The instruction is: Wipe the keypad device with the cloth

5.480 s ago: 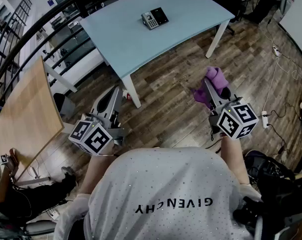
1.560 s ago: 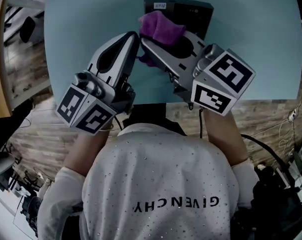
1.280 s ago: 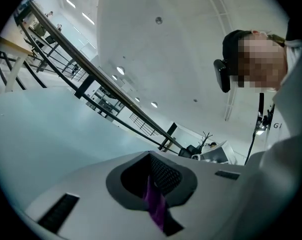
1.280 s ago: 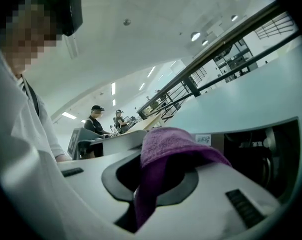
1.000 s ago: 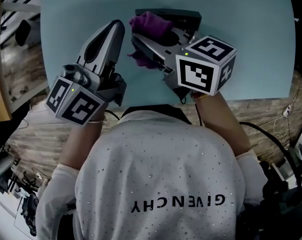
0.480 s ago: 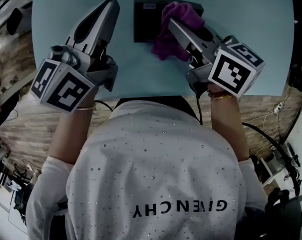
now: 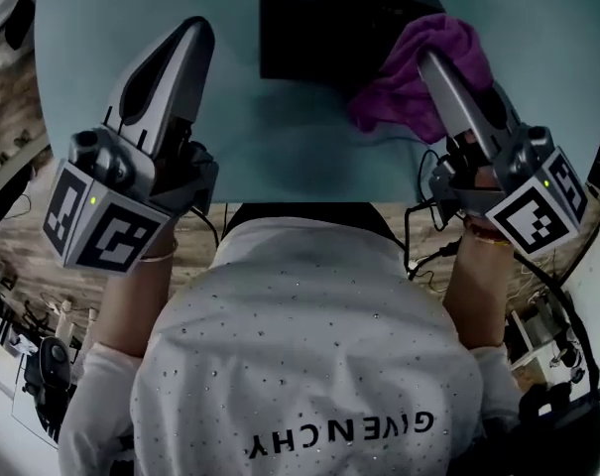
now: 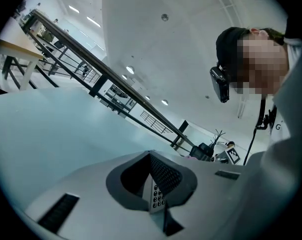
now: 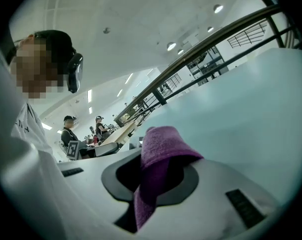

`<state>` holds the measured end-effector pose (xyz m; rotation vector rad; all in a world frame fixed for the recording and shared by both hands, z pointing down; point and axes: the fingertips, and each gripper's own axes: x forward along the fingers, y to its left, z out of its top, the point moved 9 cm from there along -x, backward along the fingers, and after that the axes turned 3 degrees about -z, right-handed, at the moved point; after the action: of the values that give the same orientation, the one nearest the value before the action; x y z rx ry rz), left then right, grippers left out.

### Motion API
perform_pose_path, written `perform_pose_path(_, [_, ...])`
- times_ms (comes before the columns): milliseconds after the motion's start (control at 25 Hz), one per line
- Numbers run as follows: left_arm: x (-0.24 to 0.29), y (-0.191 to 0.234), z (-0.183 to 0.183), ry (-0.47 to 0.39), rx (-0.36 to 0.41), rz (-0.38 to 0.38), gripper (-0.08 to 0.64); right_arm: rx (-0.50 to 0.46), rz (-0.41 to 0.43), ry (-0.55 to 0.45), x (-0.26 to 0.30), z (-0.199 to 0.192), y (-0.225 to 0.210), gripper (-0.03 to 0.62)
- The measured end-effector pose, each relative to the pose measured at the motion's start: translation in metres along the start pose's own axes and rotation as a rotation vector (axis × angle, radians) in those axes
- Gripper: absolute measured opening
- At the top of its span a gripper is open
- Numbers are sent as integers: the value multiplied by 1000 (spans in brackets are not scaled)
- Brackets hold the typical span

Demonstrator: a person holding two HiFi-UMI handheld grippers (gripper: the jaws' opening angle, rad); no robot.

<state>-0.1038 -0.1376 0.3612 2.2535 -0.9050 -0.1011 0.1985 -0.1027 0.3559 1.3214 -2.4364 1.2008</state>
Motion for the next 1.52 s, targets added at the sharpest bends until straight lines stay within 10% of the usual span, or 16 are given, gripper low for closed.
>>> perform_pose_path(240, [7, 1, -7, 9, 6, 40, 0, -25, 32, 8, -8, 11, -12, 44])
perform_pose_path(560, [13, -20, -14, 39, 23, 40, 0, -55, 498, 136, 24, 5, 54, 44])
perform_pose_path(960, [-7, -4, -12, -1, 36, 133, 0, -34, 422, 185, 115, -18, 86, 44])
perform_pose_path(1520, [-27, -69, 9, -95, 67, 148, 0, -33, 263, 131, 65, -3, 51, 44])
